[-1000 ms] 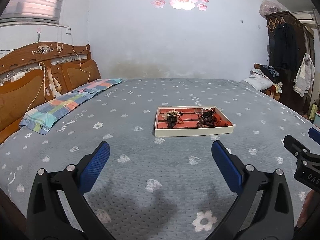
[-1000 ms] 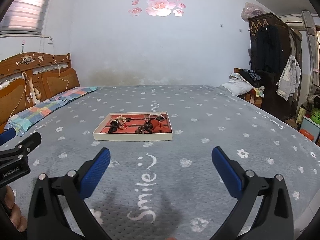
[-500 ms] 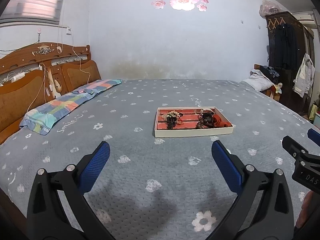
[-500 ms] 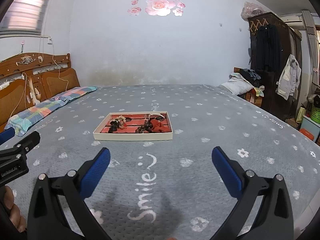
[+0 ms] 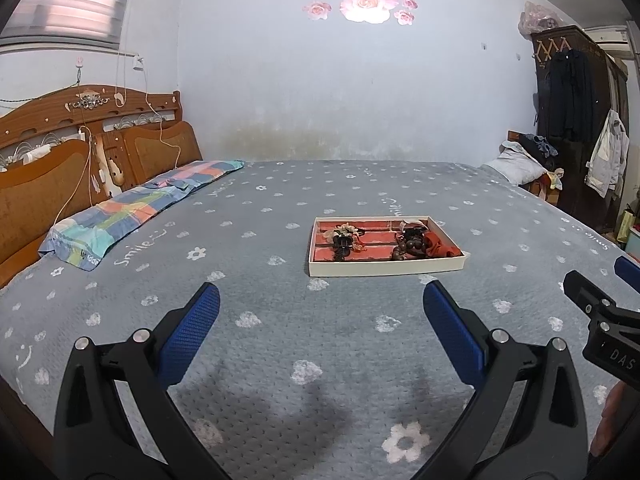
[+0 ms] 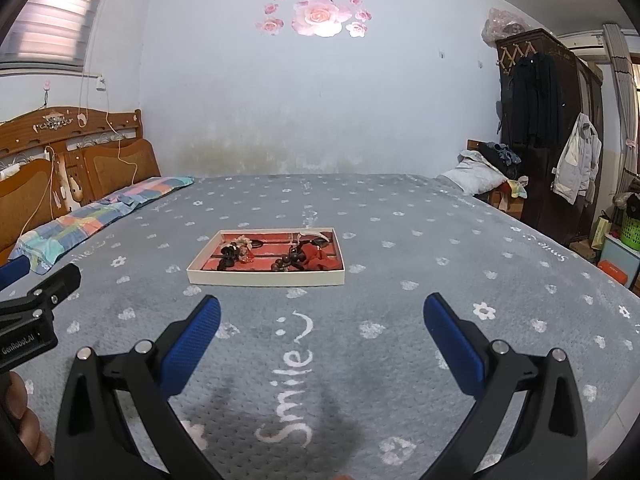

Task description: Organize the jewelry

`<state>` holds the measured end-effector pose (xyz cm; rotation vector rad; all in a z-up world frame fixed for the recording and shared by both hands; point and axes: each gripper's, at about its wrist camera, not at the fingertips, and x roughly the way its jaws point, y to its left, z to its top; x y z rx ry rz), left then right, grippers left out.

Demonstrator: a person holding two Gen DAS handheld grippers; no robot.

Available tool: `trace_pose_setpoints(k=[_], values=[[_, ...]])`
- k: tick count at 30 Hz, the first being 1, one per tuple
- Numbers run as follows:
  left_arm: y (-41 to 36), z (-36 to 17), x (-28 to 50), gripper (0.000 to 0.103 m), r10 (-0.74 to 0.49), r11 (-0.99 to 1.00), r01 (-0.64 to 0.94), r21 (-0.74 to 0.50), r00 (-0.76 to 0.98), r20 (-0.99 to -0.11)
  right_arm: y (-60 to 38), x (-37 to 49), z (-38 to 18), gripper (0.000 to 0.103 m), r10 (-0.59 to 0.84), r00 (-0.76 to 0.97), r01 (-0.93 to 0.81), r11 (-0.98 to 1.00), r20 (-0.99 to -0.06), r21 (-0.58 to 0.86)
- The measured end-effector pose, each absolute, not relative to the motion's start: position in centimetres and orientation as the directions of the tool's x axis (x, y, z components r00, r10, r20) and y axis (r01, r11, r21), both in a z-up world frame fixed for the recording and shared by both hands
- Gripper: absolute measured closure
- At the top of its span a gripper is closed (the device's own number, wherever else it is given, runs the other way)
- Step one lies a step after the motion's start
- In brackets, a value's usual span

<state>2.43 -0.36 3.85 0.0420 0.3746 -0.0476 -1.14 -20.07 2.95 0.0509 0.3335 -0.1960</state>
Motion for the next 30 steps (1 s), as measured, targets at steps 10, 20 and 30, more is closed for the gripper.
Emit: trace_pose_setpoints(k=[10, 20, 30], values=[[-0.48, 4.37, 1.96, 0.005, -0.038, 0.998, 0.053, 0.033, 0.934, -0.354, -19.91, -1.22, 3.14, 0.004, -0.182, 0.929, 0.198, 0.980, -0.323, 0.016], [-0.47, 4.41, 1.86, 0.005, -0.038, 0.998, 0.053, 0.031, 0.935, -0.352, -19.89, -1.31, 3.28, 0.004, -0.183, 0.930, 0.198, 0.980, -0.320, 0.016], [-0.50, 4.45, 1.82, 0.005, -0.038, 0.998, 0.052, 0.033, 0.936, -0.351, -19.82, -1.35, 3.40, 0.004, -0.181, 0.929, 0.197, 0.980, -0.322, 0.017]])
